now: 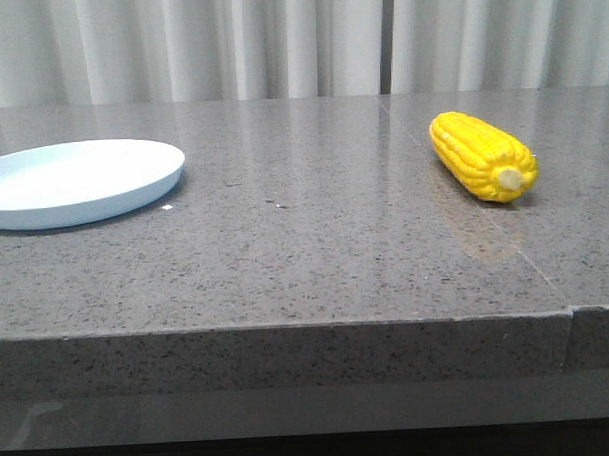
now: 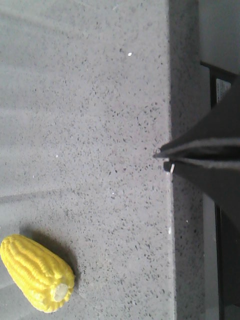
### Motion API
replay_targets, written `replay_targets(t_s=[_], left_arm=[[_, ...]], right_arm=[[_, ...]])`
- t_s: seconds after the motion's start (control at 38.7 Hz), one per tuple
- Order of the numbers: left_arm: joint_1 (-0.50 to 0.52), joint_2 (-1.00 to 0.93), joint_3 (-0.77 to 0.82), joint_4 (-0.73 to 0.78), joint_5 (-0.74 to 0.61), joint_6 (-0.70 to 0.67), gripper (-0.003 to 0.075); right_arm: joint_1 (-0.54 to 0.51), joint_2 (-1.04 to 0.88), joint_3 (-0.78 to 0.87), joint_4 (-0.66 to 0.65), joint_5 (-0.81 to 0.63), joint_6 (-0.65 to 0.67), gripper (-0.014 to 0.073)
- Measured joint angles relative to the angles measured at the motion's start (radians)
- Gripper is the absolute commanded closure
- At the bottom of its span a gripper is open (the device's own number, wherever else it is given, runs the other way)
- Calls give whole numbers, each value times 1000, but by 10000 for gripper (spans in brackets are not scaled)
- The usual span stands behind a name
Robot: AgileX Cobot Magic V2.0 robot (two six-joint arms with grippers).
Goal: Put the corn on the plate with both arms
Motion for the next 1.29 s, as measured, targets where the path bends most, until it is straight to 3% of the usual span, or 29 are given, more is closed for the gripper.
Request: replay_targets(t_s=[0.93,1.29], left_arm=[[0,0,0,0,-13,0,741],[0,0,0,-4,-191,0,740]], right_arm=[[0,0,0,0,-2,0,641],[0,0,0,0,-76,0,641]])
